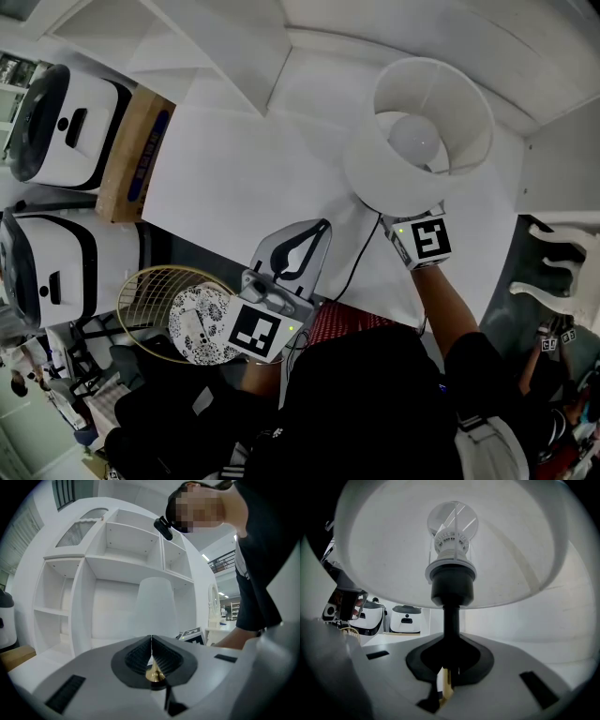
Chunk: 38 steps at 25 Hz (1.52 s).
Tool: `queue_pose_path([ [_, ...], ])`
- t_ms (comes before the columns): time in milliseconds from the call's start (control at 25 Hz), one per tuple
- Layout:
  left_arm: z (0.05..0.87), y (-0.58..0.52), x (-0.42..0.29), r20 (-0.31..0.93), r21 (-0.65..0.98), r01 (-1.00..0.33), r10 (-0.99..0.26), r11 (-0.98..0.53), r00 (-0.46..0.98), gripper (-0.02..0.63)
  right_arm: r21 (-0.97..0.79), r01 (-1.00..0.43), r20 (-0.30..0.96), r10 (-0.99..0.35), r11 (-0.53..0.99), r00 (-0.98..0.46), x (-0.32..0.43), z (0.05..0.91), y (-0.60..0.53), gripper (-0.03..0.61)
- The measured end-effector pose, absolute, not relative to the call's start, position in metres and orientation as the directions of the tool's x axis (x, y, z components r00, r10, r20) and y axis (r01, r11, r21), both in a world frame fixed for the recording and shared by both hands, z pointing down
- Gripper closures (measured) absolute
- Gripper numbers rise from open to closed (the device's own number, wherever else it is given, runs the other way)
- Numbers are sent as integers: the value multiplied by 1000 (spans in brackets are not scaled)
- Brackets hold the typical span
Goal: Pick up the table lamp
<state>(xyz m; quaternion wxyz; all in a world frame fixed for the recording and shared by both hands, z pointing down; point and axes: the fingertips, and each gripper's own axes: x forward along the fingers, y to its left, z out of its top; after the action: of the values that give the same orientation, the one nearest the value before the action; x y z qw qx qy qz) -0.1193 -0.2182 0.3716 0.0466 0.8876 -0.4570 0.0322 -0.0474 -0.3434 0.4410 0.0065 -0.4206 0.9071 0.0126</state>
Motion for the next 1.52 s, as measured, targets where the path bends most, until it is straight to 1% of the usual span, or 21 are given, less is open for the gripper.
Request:
queue_pose_path([
  [320, 413, -235, -113, 154, 15, -790, -779, -613, 608, 600, 14, -765, -19, -765, 644, -644, -46, 440, -340, 552],
  [480, 439, -252, -102, 167, 30, -767, -753, -641, 636, 600, 17, -763, -19, -763, 646, -646, -44, 439, -340, 552],
  [520, 447, -255, -100, 175, 41, -763, -747, -645, 641, 594, 18, -763, -19, -763, 646, -646, -44, 439, -340, 552],
  [600, 466, -257, -97, 211, 78, -750, -724, -657, 656, 534, 22, -760, -25, -760, 649, -650, -45, 438, -339, 552],
  [680, 478, -257, -90, 239, 108, -725, -690, -680, 683, 518, 29, -753, -34, -752, 657, -658, -45, 435, -338, 552],
  [800, 484, -261, -82, 248, 105, -707, -670, -700, 700, 494, 24, -748, -60, -746, 663, -663, -44, 429, -338, 557],
  [880, 491, -262, -77, 257, 104, -701, -662, -706, 704, 445, 27, -745, -69, -743, 666, -666, -45, 425, -337, 558],
  [920, 494, -262, -75, 261, 102, -697, -657, -710, 708, 434, 33, -743, -70, -740, 669, -669, -45, 424, -336, 560],
  [1080, 507, -265, -62, 279, 104, -674, -629, -732, 726, 422, 44, -734, -76, -731, 677, -678, -46, 423, -332, 561],
  [1240, 515, -270, -52, 280, 121, -657, -609, -744, 742, 419, -8, -748, -80, -746, 664, -661, -43, 423, -334, 561],
  [1520, 526, -282, -27, 297, 106, -609, -560, -786, 774, 414, 17, -747, -79, -744, 665, -664, -44, 424, -333, 561],
])
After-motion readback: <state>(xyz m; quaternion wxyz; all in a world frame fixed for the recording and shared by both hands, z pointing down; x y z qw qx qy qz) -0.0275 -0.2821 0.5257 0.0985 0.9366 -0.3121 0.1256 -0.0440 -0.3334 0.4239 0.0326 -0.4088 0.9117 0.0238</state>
